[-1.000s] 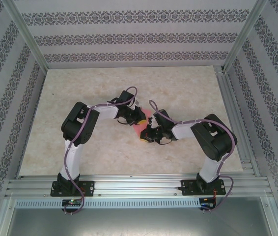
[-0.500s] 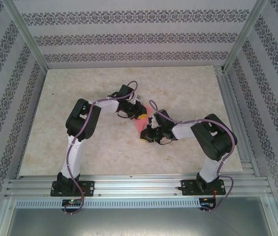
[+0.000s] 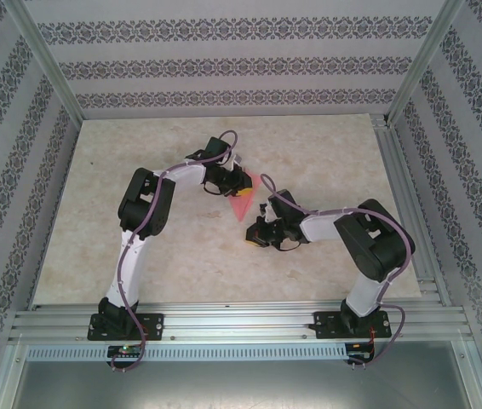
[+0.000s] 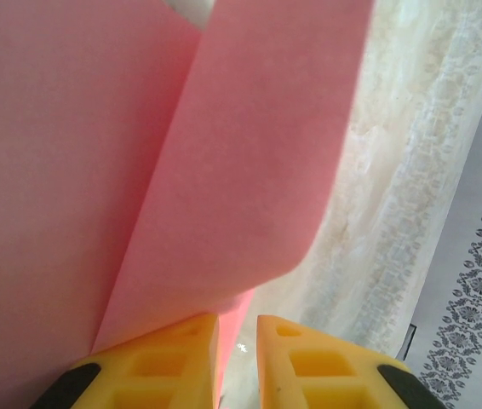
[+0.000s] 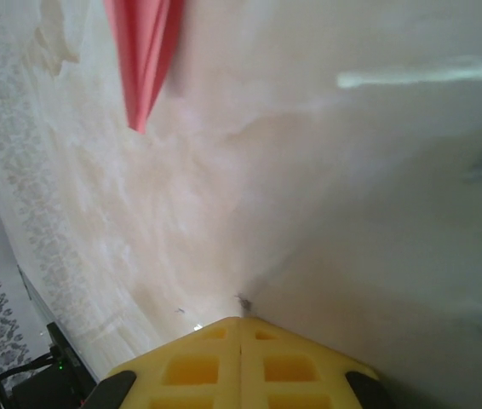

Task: Fold a paper plane with a square sheet of paper (pick it up from the middle)
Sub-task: Fourth fold the wing at the center of the table.

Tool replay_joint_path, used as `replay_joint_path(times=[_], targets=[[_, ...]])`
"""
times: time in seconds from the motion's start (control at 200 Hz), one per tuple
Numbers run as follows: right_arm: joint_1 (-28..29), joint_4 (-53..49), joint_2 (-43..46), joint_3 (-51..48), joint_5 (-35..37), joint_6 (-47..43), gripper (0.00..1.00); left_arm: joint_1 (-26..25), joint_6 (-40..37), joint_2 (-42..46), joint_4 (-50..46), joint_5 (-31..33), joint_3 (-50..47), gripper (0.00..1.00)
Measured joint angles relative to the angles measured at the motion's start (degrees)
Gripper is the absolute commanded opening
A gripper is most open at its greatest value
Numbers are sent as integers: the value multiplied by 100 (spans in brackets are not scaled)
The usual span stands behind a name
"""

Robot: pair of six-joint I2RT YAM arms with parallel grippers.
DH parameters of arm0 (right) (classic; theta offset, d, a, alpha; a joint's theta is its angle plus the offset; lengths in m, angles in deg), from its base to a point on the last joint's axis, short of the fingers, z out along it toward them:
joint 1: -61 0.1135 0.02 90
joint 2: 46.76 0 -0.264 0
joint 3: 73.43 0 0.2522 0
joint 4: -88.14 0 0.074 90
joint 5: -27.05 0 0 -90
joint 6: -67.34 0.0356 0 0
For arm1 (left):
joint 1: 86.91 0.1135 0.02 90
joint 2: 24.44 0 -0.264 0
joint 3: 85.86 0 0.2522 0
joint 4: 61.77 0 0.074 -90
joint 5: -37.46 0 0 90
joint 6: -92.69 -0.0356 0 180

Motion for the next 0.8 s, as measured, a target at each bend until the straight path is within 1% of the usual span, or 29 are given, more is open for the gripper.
replay_joint_path(times=[0.09,0.155,0.22,0.29,0.395,0.475,0.614,0.804], targets=[[-175,-205,219,-9,157,44,1,0,144,168,293,46,-348,20],[-293,-214,350,11,247,87,3,-2,319,382,511,129,-728,20],[-354,-205,374,120,354,140,5,-2,509,564,743,164,-1073,21],[-365,-201,341,339,461,186,5,-22,688,673,953,195,-1290,20],[-348,-98,22,938,463,245,4,-66,922,815,1106,361,-1515,19],[-306,39,-144,1176,498,332,3,-101,1123,957,1290,501,-1775,19],[-271,59,-367,1268,529,417,3,-153,1464,1237,1513,758,-2214,19],[-186,92,-691,1268,404,538,3,-203,1753,1360,1716,968,-2435,19]])
